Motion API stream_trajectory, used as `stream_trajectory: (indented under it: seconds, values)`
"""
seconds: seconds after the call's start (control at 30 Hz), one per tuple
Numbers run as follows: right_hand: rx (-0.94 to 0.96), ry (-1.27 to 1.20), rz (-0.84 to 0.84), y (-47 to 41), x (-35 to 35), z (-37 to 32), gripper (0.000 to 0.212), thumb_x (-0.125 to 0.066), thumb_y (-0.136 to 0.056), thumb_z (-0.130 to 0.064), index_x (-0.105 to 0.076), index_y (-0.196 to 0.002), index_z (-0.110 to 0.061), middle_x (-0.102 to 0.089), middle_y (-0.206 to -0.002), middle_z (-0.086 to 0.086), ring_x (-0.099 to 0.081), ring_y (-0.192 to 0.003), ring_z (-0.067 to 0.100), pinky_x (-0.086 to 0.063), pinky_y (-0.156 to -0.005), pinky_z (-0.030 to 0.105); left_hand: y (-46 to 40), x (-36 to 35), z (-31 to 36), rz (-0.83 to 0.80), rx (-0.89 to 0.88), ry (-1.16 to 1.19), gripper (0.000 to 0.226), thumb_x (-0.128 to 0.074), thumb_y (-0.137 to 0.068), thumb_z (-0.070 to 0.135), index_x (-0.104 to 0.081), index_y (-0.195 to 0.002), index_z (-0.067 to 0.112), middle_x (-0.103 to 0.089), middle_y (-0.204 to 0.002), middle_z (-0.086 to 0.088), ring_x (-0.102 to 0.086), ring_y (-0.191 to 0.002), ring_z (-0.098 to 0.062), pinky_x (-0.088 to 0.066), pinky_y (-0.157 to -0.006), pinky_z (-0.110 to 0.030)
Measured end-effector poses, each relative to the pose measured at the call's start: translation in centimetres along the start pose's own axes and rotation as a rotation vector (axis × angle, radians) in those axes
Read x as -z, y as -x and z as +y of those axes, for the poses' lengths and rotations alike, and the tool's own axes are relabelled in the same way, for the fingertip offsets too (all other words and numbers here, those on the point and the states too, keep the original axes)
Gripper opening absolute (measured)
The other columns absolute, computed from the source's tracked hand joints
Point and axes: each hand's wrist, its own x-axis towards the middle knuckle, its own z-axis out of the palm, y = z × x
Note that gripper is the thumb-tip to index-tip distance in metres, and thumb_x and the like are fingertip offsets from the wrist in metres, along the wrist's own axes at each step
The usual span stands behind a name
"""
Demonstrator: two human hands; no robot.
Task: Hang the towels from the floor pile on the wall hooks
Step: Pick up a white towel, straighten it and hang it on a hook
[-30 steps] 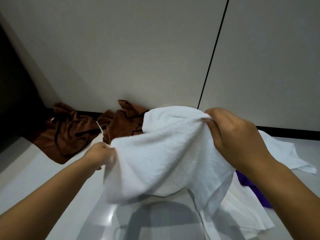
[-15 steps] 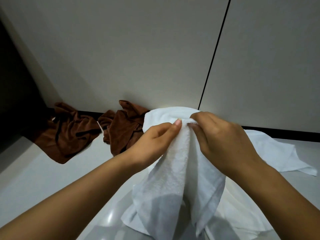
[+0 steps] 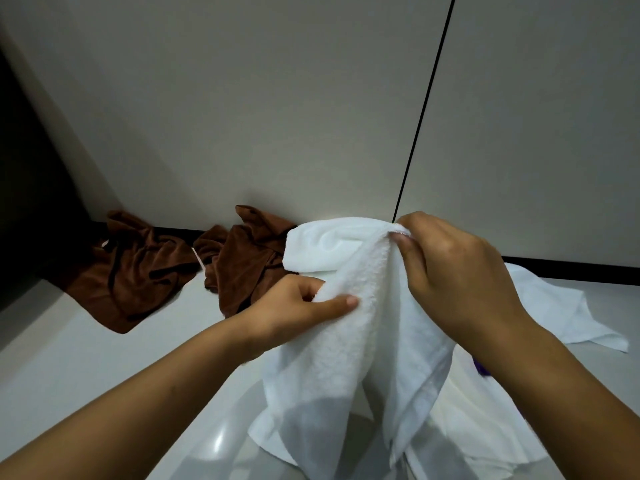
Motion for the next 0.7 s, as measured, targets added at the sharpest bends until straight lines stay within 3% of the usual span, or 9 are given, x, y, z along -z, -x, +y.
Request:
stream_trajectory:
  seconds: [0.1,0.23,0.33,0.47,0.57,0.7]
  values:
    - [-0.06,-0.018,0.014,-0.1,0.5,0.7,0.022,-0.045,-0.091,-0.024,-0.061,-0.087,-0.009,-0.06,-0.068,0.003,-0.055,-0.054,0.028,-0.043,-0.048,0.03,-0.2,0.7,-0.5,0.115,-0.04,-0.028,0.061,-0.061,-0.07,0.052,-0.061,-0.08,-0.008,-0.067,-0.082,-0.018,-0.063,-0.076,-0.024,-0.053,-0.073,-0.036]
    - [-0.057,-0.002,0.022,-0.1,0.7,0.8,0.022,-0.045,-0.092,-0.023,-0.061,-0.087,-0.009,-0.058,-0.065,0.001,-0.053,-0.052,0.026,-0.042,-0.045,0.029,-0.7,1.2,-0.8,0.417,-0.197,-0.229,0.044,-0.054,-0.084,0.048,-0.046,-0.063,0.01,-0.047,-0.062,0.002,-0.042,-0.056,-0.002,-0.035,-0.054,-0.019]
    - [-0.032,-0.003,0.042,-0.1,0.9,0.9,0.023,-0.045,-0.093,-0.025,-0.061,-0.088,-0.008,-0.059,-0.067,0.002,-0.053,-0.051,0.026,-0.041,-0.046,0.028,-0.7,2.1,-1.2,0.592,-0.377,-0.395,0.056,-0.05,-0.078,0.069,-0.038,-0.055,0.019,-0.04,-0.049,0.008,-0.041,-0.051,-0.007,-0.029,-0.048,-0.023]
    - [0.001,0.024,0.008,0.6,0.5,1.1,0.033,-0.037,-0.094,-0.03,-0.061,-0.088,-0.009,-0.06,-0.068,0.002,-0.054,-0.049,0.026,-0.043,-0.043,0.029,-0.3,2.9,-1.8,0.656,-0.53,-0.662,0.053,-0.042,-0.085,0.063,-0.026,-0.056,0.021,-0.026,-0.045,0.007,-0.028,-0.041,-0.013,-0.021,-0.044,-0.026]
    - [-0.085,0.094,-0.161,1.6,-0.4,1.1,0.031,-0.035,-0.097,-0.033,-0.057,-0.089,-0.012,-0.061,-0.073,0.002,-0.057,-0.058,0.03,-0.046,-0.047,0.034,-0.1,3.0,-2.0,0.682,-0.61,-0.848,0.048,-0.037,-0.089,0.053,-0.028,-0.058,0.018,-0.024,-0.047,0.008,-0.027,-0.039,-0.011,-0.021,-0.04,-0.025]
    - [-0.223,0.031,-0.451,2.1,-1.4,0.4,0.023,-0.03,-0.099,-0.039,-0.043,-0.097,-0.02,-0.058,-0.099,-0.004,-0.059,-0.09,0.025,-0.046,-0.072,0.036,-0.3,3.1,-2.1,0.686,-0.694,-1.012,0.048,-0.037,-0.093,0.045,-0.034,-0.056,0.015,-0.034,-0.045,0.003,-0.034,-0.035,-0.018,-0.023,-0.036,-0.025]
